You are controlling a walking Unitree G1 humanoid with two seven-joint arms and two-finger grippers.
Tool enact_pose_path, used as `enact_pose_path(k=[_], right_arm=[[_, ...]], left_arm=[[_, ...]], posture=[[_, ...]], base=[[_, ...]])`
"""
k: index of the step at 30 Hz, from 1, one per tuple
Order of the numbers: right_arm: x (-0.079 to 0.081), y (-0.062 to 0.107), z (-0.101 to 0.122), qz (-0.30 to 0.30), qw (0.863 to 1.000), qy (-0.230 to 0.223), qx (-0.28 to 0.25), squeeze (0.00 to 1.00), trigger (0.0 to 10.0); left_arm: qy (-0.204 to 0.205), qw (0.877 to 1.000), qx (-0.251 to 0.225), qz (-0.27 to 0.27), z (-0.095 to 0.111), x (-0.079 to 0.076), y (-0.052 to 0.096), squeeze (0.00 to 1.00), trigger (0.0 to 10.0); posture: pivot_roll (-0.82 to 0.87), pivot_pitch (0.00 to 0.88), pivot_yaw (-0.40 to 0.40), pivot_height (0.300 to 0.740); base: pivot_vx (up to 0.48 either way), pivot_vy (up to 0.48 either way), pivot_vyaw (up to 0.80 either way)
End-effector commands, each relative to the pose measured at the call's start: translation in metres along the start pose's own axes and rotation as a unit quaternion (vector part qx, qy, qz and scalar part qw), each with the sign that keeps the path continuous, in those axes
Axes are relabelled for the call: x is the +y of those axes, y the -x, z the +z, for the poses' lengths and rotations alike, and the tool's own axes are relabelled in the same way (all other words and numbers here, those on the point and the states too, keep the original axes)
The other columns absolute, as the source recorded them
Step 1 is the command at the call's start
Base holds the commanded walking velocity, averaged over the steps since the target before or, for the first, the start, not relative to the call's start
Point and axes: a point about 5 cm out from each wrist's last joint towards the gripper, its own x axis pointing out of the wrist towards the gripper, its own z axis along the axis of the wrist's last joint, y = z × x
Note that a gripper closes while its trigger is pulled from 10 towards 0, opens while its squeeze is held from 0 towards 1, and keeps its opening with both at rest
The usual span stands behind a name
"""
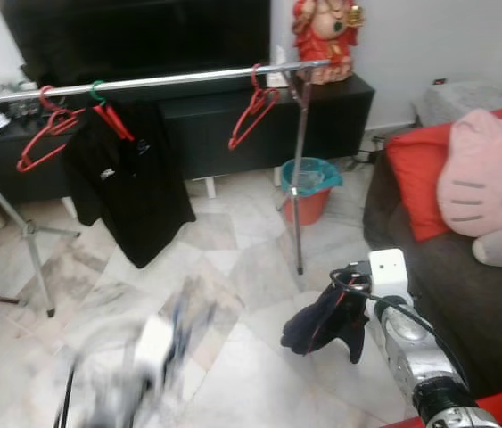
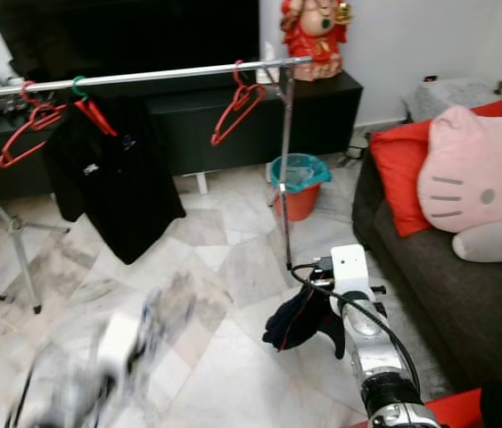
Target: Hang hanger
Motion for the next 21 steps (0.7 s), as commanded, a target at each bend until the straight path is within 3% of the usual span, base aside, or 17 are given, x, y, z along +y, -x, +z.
enact_pose_path(k=[1,2,3,5,7,8,12,15,19,21], right_arm=[[-0.001,-0.003,0.012,0.002,1.0,0.007,-0.014,0.0,10.0],[-0.002,-0.003,0.014,0.002,1.0,0.012,-0.012,0.0,10.0],[-0.002,-0.003,0.014,0.002,1.0,0.012,-0.012,0.0,10.0],[-0.003,-0.004,0.015,0.002,1.0,0.016,-0.009,0.0,10.0],[-0.003,-0.004,0.016,0.002,1.0,0.018,-0.008,0.0,10.0],[-0.004,-0.004,0.016,0.0,1.0,0.021,-0.003,0.0,10.0],[-0.006,-0.004,0.015,-0.008,1.0,0.028,0.005,0.0,10.0],[-0.005,-0.005,0.016,-0.001,0.999,0.034,0.011,0.0,10.0],[-0.004,-0.006,0.018,0.001,0.999,0.036,0.014,0.0,10.0],[-0.002,-0.008,0.02,0.004,0.999,0.036,0.018,0.0,10.0]], left_arm=[[-0.004,0.998,-0.065,-0.006,0.032,0.01,-0.006,0.0,10.0],[-0.003,0.996,-0.094,-0.006,0.047,0.012,-0.009,0.0,10.0],[-0.003,0.996,-0.094,-0.006,0.047,0.012,-0.009,0.0,10.0],[0.003,0.991,-0.137,-0.005,0.068,0.013,-0.012,0.0,10.0],[0.007,0.989,-0.146,-0.013,0.073,0.012,-0.013,0.0,10.0],[0.012,0.988,-0.151,-0.043,0.079,0.009,-0.015,0.0,10.0],[0.005,0.984,-0.138,-0.116,0.085,0.002,-0.015,0.0,10.0],[-0.023,0.978,-0.107,-0.18,0.087,-0.002,-0.013,0.0,10.0],[-0.026,0.97,-0.092,-0.222,0.088,-0.003,-0.01,0.0,10.0],[-0.033,0.956,-0.07,-0.284,0.089,-0.004,-0.004,0.0,10.0]], posture=[[-0.23,0.0,0.058,0.74],[-0.23,0.0,0.058,0.74],[-0.23,0.0,0.058,0.74],[-0.23,0.0,0.06,0.74],[-0.24,0.0,0.06,0.74],[-0.24,0.0,0.061,0.74],[-0.24,0.0,0.062,0.74],[-0.24,0.0,0.063,0.74],[-0.23,0.0,0.064,0.74],[-0.23,0.0,0.063,0.74]], base=[[0.0,0.0,0.0],[0.0,0.0,0.0],[0.0,0.0,0.0],[0.0,0.0,0.0],[0.0,0.0,0.0],[0.0,0.0,0.0],[0.0,0.0,0.0],[0.0,0.0,0.0],[0.0,0.0,0.0],[0.0,0.0,0.0]])
